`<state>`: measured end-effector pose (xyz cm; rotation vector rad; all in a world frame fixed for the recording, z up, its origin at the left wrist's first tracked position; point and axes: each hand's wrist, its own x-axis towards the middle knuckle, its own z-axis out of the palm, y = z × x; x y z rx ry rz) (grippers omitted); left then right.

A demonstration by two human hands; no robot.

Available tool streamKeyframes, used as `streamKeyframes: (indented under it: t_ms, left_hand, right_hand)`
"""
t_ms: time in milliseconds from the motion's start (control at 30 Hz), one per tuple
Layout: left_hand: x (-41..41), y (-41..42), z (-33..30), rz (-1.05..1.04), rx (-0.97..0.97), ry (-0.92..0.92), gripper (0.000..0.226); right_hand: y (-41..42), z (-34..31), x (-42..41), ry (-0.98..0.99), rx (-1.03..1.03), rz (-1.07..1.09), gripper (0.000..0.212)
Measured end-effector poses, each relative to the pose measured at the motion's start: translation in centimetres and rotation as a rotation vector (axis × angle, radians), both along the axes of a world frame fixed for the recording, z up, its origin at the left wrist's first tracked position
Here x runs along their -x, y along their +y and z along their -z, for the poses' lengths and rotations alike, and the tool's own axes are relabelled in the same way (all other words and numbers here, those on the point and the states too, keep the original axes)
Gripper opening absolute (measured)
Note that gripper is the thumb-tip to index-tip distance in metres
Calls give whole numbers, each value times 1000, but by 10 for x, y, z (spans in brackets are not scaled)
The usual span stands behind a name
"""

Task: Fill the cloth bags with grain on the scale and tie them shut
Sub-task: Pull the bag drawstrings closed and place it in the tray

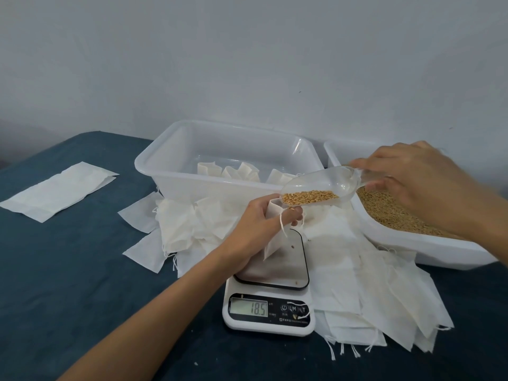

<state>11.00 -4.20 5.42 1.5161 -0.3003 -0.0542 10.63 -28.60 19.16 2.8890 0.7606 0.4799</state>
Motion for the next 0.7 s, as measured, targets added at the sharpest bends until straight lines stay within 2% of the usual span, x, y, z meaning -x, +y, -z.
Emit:
streamKeyframes:
  t_ms: [700]
  left_hand:
    - [1,-1,-1,-27,-6,37,25]
  right_hand:
    - [4,-3,-1,-134,36,-102,37]
